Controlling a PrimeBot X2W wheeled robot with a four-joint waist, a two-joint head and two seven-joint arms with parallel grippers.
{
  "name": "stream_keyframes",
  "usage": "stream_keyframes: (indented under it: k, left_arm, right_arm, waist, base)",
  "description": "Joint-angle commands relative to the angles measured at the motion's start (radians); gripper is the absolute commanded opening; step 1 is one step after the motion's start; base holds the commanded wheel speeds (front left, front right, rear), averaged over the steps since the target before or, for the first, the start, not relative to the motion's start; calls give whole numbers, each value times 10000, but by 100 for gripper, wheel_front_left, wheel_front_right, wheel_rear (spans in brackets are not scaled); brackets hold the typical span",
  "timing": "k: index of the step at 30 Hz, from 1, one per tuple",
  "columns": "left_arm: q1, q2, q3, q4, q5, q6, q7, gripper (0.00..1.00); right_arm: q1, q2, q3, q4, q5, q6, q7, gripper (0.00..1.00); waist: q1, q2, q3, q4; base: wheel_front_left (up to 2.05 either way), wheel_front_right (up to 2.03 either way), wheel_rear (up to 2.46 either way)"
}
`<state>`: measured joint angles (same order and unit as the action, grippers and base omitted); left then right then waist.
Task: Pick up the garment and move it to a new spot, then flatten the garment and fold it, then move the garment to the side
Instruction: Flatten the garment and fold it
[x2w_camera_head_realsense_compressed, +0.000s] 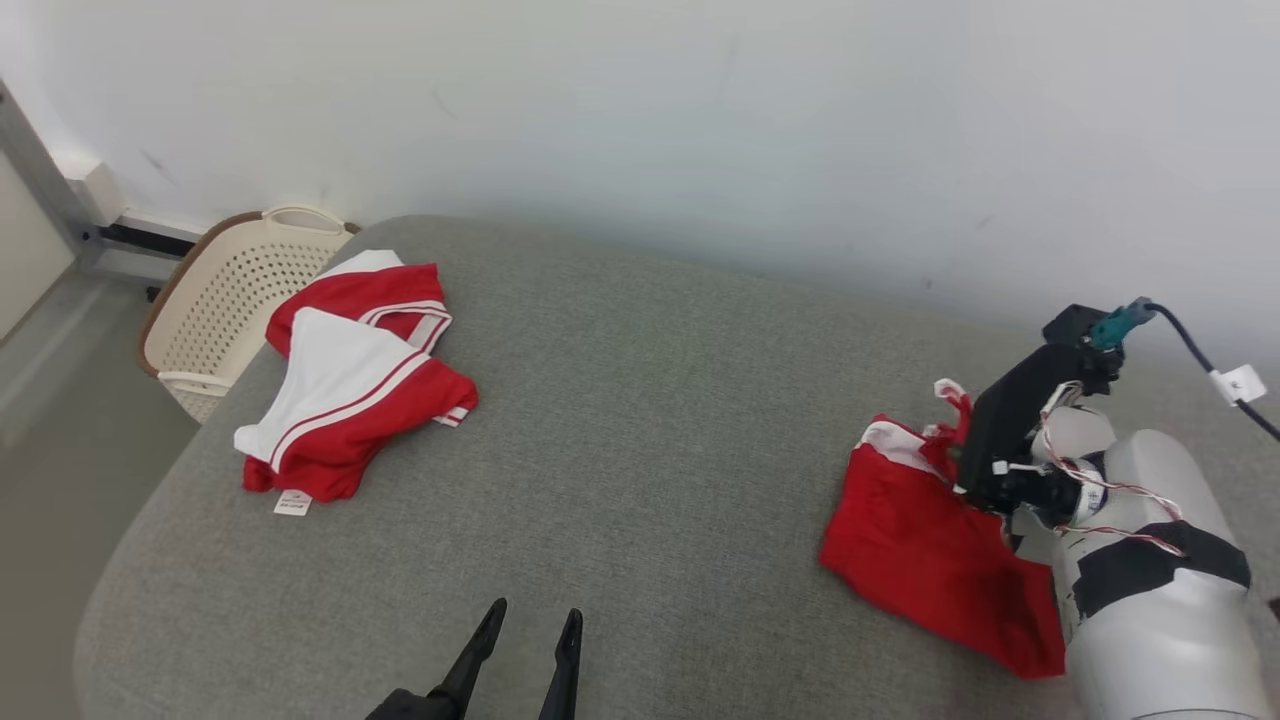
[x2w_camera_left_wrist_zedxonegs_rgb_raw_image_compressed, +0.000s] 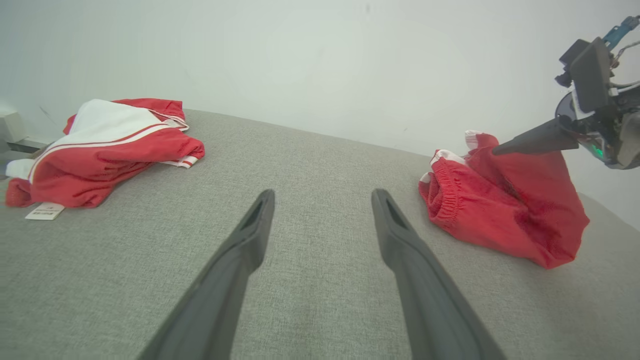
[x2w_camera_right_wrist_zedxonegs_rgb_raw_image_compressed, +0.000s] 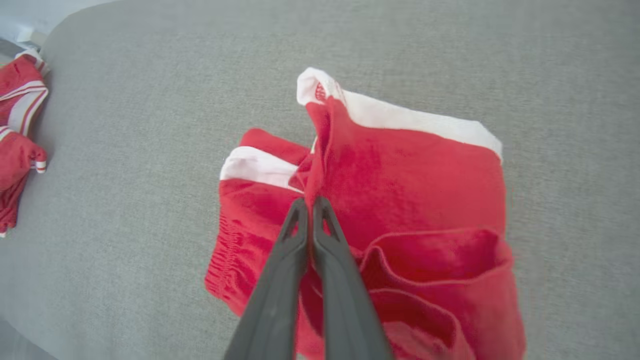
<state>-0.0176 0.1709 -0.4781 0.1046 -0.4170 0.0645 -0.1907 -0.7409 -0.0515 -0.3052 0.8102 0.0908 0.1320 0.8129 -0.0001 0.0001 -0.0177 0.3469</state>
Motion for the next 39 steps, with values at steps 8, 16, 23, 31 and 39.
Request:
stream_keyframes:
  k: [8, 16, 23, 31, 39]
  left_arm:
    - [4, 26, -76, 5, -80, -11, 15, 100]
    - [62, 92, 18, 89, -191, 129, -106, 100]
    - [204, 164, 44, 25, -272, 185, -171, 100]
    - [183, 233, 50, -69, -305, 233, -185, 100]
    - [9, 361, 31, -125, -349, 181, -70, 100]
  right_arm:
    - [-638, 29, 990, 2108, 820, -19, -1136, 0]
    - [-1638, 26, 2522, 2906, 3382, -20, -2047, 100]
    - [-782, -962, 2634, 2151, 2428, -19, -3284, 74]
    - [786, -1346, 2350, 1914, 1826, -19, -3932, 0]
    - [1227, -1079, 2318, 1908, 1552, -19, -3455, 0]
  waist:
    - [1, -1, 131, 792]
    - [1, -1, -34, 413]
    - [1, -1, -273, -187]
    - [1, -1, -173, -478]
    - [1, -1, -27, -337]
  base:
    - [0, 0, 0]
    - [0, 0, 0]
    - [0, 0, 0]
    - [0, 0, 0]
    - [0, 0, 0]
